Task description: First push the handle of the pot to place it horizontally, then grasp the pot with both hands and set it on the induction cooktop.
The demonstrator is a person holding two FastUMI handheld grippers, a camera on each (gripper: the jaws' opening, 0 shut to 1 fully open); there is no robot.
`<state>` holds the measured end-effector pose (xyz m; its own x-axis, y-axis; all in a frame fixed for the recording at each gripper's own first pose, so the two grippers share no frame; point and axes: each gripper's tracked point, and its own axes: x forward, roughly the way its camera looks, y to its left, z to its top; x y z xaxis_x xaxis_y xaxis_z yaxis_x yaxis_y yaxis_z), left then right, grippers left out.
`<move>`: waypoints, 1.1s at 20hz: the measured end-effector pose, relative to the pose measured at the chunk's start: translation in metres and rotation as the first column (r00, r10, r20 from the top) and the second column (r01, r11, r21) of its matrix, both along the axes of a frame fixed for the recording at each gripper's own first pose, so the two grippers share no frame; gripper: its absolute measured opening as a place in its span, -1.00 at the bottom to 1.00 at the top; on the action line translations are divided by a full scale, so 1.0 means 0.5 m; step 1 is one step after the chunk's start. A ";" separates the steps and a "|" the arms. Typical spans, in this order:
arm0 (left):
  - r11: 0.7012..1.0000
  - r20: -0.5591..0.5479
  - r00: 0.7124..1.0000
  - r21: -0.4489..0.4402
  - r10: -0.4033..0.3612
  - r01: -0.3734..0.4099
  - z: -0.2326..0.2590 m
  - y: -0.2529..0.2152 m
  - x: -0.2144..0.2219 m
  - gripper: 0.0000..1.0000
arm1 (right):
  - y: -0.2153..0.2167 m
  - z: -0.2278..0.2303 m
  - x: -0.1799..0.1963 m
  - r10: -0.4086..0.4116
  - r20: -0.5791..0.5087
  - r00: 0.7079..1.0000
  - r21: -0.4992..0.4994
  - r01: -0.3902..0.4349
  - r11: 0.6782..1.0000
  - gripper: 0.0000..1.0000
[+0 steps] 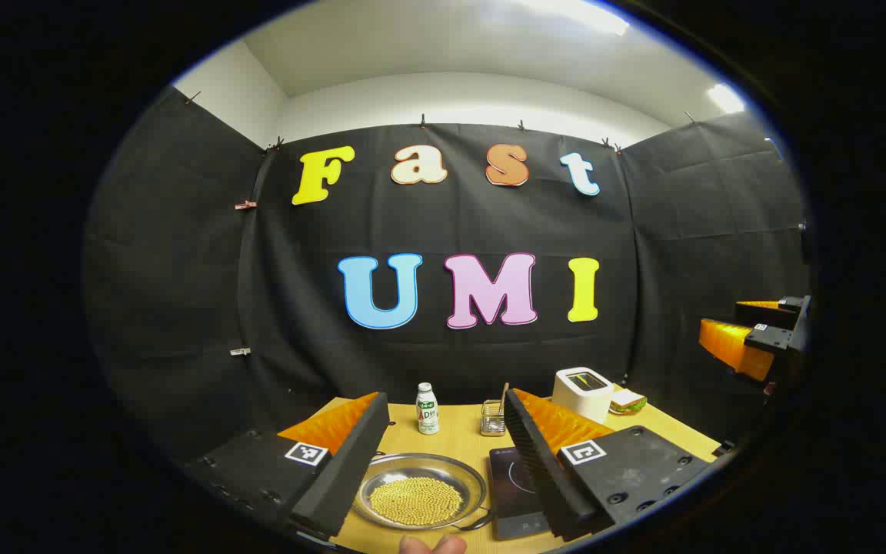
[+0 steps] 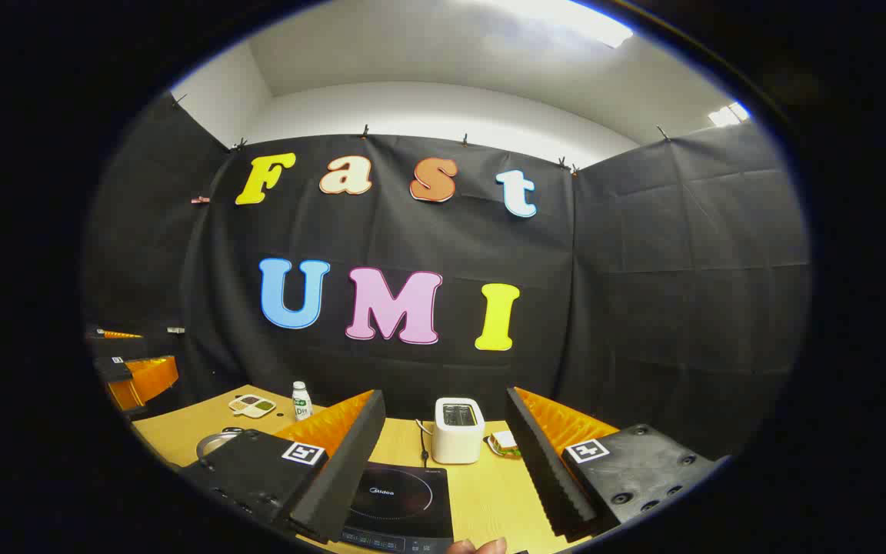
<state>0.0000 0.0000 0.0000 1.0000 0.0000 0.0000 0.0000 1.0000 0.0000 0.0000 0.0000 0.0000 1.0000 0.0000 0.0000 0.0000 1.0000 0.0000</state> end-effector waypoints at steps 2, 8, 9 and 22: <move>1.000 0.000 1.000 0.002 0.000 0.000 0.001 0.001 0.000 0.88 | -0.002 0.002 -0.005 0.000 0.006 1.000 0.002 0.000 1.000 0.95; 1.000 0.004 1.000 0.008 0.030 -0.030 0.003 0.016 -0.010 0.88 | 0.004 0.011 -0.014 0.021 0.020 1.000 0.006 -0.021 1.000 0.95; 0.999 0.005 0.999 0.013 0.039 -0.039 0.004 0.021 -0.012 0.88 | 0.005 0.015 -0.015 0.026 0.027 0.999 0.004 -0.026 1.000 0.95; 1.000 -0.045 0.999 0.023 -0.010 0.011 -0.015 0.013 -0.022 -0.81 | 0.020 0.026 -0.006 0.071 0.054 0.996 -0.019 -0.070 0.997 0.95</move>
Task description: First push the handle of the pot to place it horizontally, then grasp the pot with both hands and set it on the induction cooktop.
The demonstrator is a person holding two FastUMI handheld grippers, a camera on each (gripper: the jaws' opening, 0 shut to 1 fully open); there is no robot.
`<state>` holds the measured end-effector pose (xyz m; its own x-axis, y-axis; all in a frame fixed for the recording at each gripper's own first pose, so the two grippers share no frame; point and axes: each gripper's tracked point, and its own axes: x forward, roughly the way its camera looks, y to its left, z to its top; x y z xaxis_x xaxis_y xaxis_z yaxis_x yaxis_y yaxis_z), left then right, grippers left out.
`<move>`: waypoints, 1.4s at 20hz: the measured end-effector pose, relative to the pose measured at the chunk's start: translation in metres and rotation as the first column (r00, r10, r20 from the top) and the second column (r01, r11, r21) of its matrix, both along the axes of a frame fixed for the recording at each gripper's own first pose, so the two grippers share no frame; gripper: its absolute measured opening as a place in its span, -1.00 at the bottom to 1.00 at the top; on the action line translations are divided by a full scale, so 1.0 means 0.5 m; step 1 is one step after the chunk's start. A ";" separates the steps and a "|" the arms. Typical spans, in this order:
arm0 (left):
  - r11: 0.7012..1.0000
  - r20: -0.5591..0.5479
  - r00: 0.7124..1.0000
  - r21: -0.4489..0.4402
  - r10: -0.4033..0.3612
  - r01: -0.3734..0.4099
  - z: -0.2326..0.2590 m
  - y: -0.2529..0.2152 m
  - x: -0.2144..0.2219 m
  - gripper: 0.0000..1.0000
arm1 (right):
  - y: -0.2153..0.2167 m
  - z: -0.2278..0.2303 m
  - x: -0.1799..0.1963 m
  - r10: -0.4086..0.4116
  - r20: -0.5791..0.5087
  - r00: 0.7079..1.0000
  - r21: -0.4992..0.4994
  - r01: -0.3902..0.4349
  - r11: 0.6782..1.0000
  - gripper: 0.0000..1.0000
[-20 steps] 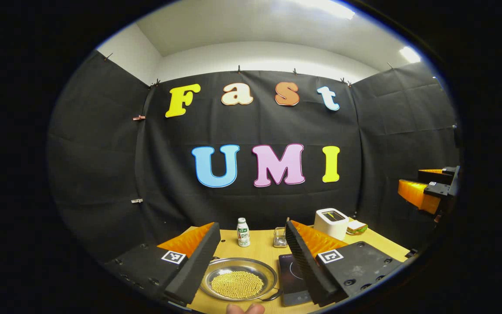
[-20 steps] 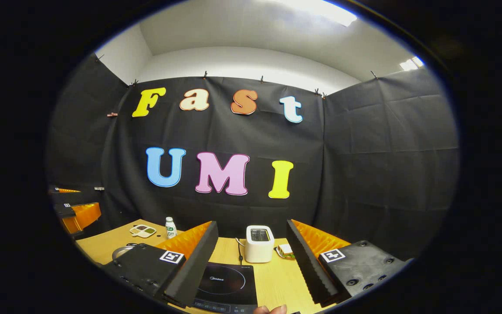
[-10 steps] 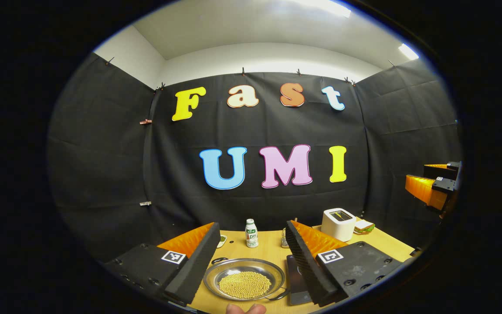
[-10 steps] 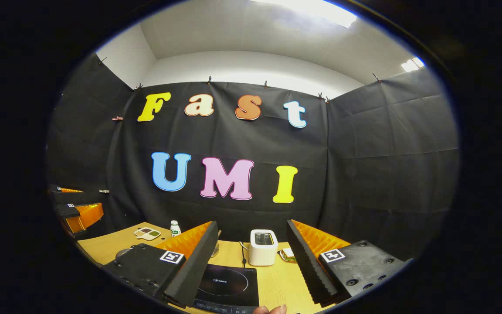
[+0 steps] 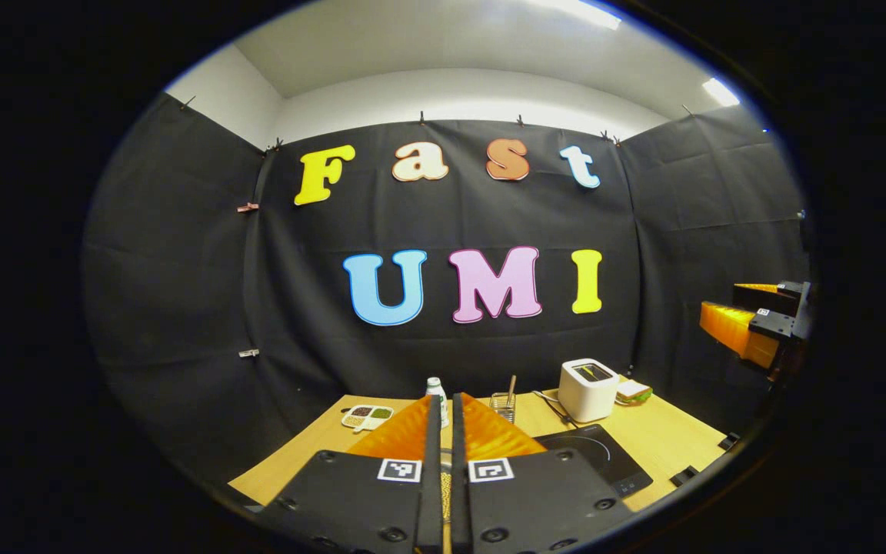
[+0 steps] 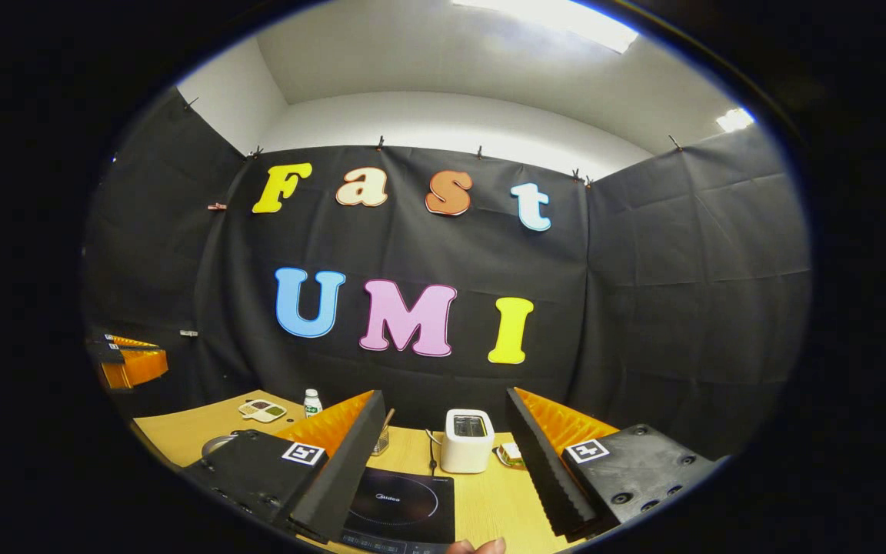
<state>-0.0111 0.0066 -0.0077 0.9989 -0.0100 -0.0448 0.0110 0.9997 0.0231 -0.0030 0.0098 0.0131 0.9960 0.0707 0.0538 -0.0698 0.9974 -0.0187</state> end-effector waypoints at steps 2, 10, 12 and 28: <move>0.999 -0.031 0.999 -0.010 -0.035 0.035 -0.015 -0.012 -0.005 -0.89 | 0.001 -0.001 -0.001 0.002 0.001 1.000 -0.004 -0.002 1.000 0.94; 0.989 -0.219 0.965 -0.031 -0.148 0.144 -0.104 -0.044 -0.005 -0.89 | -0.004 -0.012 0.003 -0.004 -0.014 1.000 -0.008 0.004 1.000 0.95; 0.986 -0.300 0.939 -0.066 -0.169 0.156 -0.143 -0.048 -0.007 -0.89 | -0.011 -0.010 0.001 -0.012 -0.013 1.000 -0.013 0.012 1.000 0.95; 0.942 -0.933 0.251 -0.185 -0.258 0.280 -0.597 -0.054 -0.086 -0.89 | -0.062 -0.049 0.034 -0.056 -0.068 0.996 -0.038 0.053 0.998 0.94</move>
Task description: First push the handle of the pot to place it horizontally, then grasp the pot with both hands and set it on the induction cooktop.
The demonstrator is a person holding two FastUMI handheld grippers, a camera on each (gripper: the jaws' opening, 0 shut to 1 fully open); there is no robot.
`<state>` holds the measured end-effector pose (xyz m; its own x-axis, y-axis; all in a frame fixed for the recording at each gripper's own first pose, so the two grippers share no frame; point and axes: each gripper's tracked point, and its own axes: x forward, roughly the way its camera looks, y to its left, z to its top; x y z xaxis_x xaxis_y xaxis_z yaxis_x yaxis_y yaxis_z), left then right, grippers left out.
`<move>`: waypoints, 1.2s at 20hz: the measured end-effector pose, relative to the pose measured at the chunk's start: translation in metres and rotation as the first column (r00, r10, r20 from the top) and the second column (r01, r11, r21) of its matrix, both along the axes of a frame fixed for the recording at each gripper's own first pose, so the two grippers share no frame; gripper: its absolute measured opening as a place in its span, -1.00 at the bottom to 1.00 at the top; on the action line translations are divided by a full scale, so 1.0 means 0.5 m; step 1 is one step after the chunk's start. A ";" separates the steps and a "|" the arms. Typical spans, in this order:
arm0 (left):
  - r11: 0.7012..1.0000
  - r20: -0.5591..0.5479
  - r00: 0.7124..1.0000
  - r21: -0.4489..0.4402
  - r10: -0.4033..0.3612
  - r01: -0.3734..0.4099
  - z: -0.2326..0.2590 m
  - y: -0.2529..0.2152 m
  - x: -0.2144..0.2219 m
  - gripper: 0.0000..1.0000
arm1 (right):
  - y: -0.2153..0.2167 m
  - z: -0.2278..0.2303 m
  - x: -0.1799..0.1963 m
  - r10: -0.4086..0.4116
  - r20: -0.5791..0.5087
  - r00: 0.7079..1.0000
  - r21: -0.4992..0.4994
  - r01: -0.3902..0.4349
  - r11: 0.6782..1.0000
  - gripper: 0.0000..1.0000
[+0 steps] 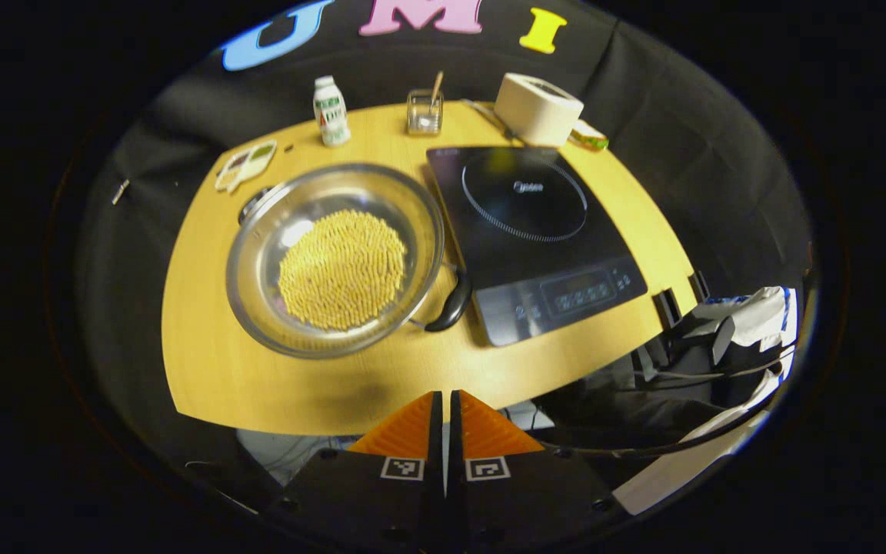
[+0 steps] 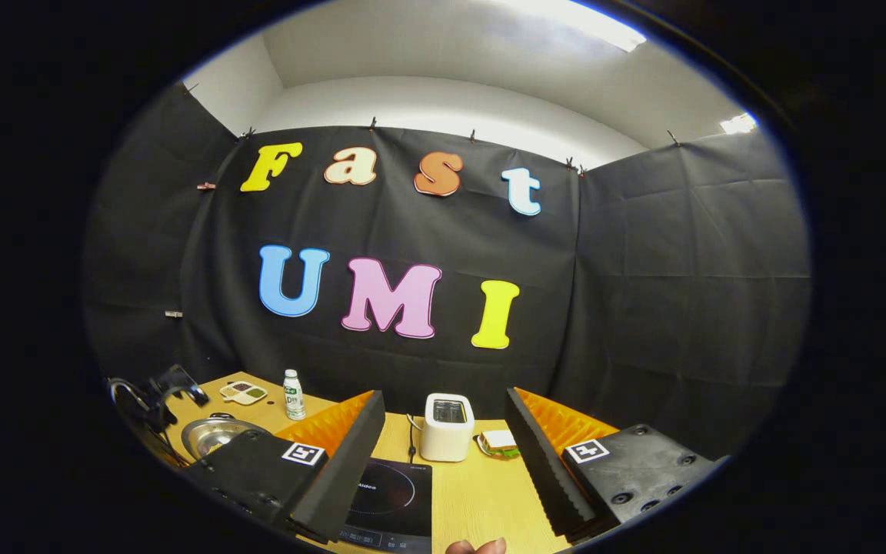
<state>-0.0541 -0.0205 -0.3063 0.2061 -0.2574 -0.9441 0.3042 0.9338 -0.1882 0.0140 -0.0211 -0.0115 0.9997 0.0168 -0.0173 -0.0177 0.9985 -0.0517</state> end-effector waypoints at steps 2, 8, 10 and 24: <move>0.998 -0.097 0.995 0.053 -0.031 0.036 -0.038 0.011 -0.003 -0.89 | -0.013 -0.004 0.009 -0.013 -0.001 1.000 0.006 0.013 1.000 0.95; 0.994 -0.256 0.964 0.068 -0.070 0.090 -0.110 -0.011 0.008 -0.89 | -0.042 -0.024 0.026 -0.036 -0.024 0.999 0.001 0.036 0.999 0.95; 0.987 -0.239 0.968 0.119 -0.074 0.105 -0.127 0.003 0.034 -0.89 | -0.054 -0.028 0.030 -0.045 -0.028 0.999 -0.003 0.045 0.999 0.95; 0.995 -0.083 0.996 0.093 0.042 -0.035 -0.134 -0.015 0.122 -0.89 | -0.086 -0.039 0.025 -0.078 -0.045 0.996 -0.008 0.077 0.997 0.95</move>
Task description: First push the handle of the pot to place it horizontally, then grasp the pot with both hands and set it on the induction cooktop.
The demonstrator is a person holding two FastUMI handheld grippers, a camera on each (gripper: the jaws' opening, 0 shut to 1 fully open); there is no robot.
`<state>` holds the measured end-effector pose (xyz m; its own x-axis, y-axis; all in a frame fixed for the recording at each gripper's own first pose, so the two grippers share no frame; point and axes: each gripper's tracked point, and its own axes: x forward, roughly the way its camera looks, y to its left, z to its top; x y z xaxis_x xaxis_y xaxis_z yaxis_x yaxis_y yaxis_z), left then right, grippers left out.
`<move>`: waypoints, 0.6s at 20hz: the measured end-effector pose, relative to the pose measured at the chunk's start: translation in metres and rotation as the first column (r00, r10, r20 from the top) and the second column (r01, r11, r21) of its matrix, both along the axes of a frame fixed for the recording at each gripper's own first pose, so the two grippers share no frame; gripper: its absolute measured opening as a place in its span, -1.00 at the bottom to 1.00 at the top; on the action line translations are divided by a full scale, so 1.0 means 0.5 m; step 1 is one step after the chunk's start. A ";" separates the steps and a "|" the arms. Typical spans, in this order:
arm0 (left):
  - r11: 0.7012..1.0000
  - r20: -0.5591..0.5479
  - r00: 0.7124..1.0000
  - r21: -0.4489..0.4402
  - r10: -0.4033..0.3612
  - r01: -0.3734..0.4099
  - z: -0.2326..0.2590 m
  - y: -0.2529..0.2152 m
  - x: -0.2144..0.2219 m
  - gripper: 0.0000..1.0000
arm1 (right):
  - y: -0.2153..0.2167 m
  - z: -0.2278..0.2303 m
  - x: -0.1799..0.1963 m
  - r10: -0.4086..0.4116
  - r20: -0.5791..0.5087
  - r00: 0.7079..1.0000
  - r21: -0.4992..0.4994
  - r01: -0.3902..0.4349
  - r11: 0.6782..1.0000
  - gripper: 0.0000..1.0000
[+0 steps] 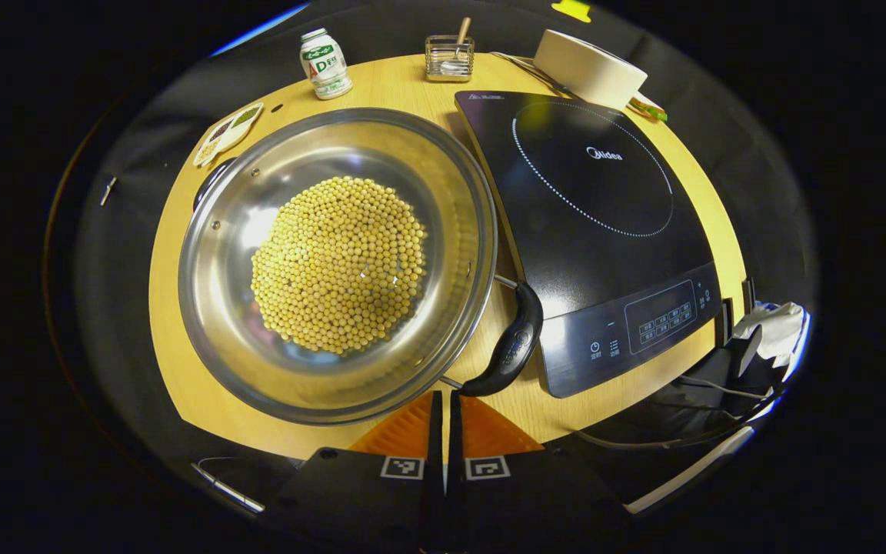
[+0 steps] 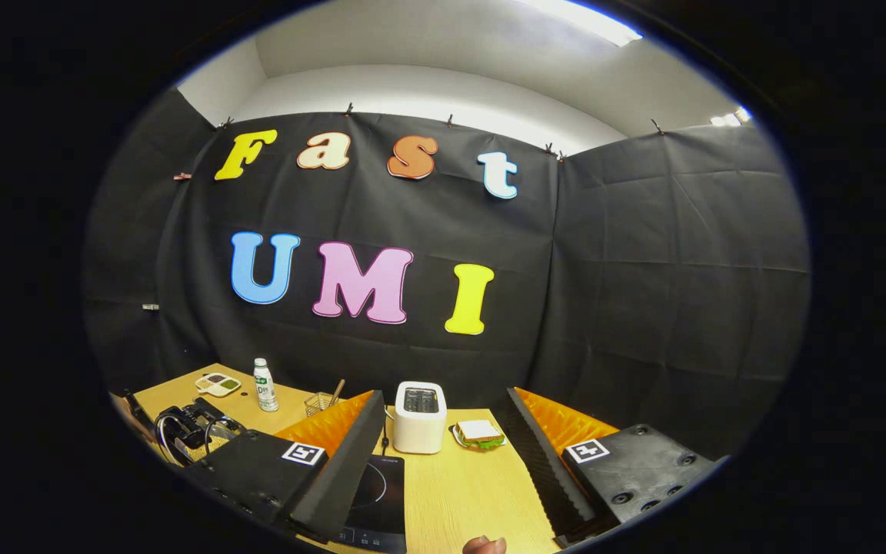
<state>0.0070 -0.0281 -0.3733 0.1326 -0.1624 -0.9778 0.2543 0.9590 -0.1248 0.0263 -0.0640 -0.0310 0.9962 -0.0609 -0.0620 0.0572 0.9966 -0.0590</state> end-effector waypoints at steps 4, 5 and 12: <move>1.000 0.046 0.999 -0.012 0.015 -0.014 0.001 -0.009 0.010 -0.90 | -0.003 -0.005 -0.005 -0.003 -0.003 1.000 -0.008 0.003 1.000 0.95; 1.000 0.053 0.998 -0.014 0.018 -0.017 -0.001 -0.011 0.012 -0.90 | -0.003 -0.006 -0.008 -0.004 -0.005 1.000 -0.008 0.004 1.000 0.95; 0.999 0.101 0.994 -0.033 0.045 -0.042 0.004 -0.043 0.047 -0.89 | -0.012 -0.007 -0.015 -0.012 -0.010 1.000 -0.013 0.012 1.000 0.95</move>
